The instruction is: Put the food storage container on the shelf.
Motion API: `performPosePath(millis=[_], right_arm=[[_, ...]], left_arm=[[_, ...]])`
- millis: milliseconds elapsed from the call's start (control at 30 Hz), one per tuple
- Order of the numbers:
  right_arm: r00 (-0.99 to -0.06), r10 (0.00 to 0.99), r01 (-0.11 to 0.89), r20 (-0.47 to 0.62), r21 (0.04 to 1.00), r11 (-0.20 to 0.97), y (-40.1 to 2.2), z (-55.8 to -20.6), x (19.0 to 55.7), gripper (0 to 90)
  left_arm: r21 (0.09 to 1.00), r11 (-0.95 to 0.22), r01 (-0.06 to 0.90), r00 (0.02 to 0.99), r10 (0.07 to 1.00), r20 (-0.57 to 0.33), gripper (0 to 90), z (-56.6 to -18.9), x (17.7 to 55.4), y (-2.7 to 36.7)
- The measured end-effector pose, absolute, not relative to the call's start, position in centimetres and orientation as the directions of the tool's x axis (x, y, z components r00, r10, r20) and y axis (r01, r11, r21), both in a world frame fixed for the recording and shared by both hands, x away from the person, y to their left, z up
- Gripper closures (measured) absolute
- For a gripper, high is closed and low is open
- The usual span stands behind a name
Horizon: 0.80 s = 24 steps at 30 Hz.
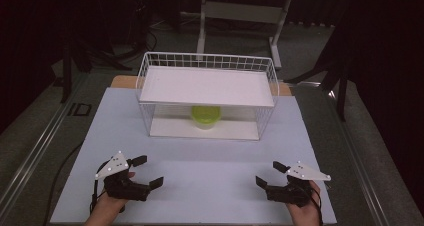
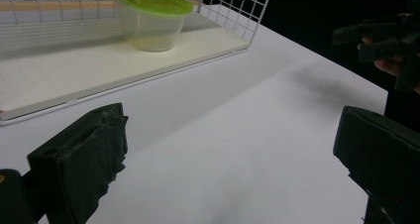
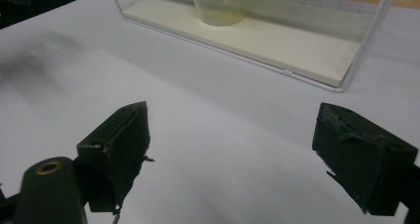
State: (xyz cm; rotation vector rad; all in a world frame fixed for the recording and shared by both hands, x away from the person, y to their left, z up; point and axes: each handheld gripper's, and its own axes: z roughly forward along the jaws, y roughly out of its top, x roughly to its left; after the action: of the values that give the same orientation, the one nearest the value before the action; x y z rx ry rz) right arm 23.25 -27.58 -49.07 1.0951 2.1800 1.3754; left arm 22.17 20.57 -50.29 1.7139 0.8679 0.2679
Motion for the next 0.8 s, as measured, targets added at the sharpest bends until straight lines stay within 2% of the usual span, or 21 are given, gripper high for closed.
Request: performPosePath(millis=[367,800], right_arm=[[-0.635,0.766,0.428,0.095,0.869,0.248,-27.2,-50.3,24.6,14.7],[-0.615,0.780,0.450,0.116,0.864,0.226,-28.0,-51.0,25.3,14.0]], left_arm=[[0.908,-0.060,0.415,0.688,0.674,-0.270,1.1,-50.9,22.3,20.7],[0.918,-0.088,0.386,0.678,0.702,-0.218,1.1,-50.8,22.4,21.4]])
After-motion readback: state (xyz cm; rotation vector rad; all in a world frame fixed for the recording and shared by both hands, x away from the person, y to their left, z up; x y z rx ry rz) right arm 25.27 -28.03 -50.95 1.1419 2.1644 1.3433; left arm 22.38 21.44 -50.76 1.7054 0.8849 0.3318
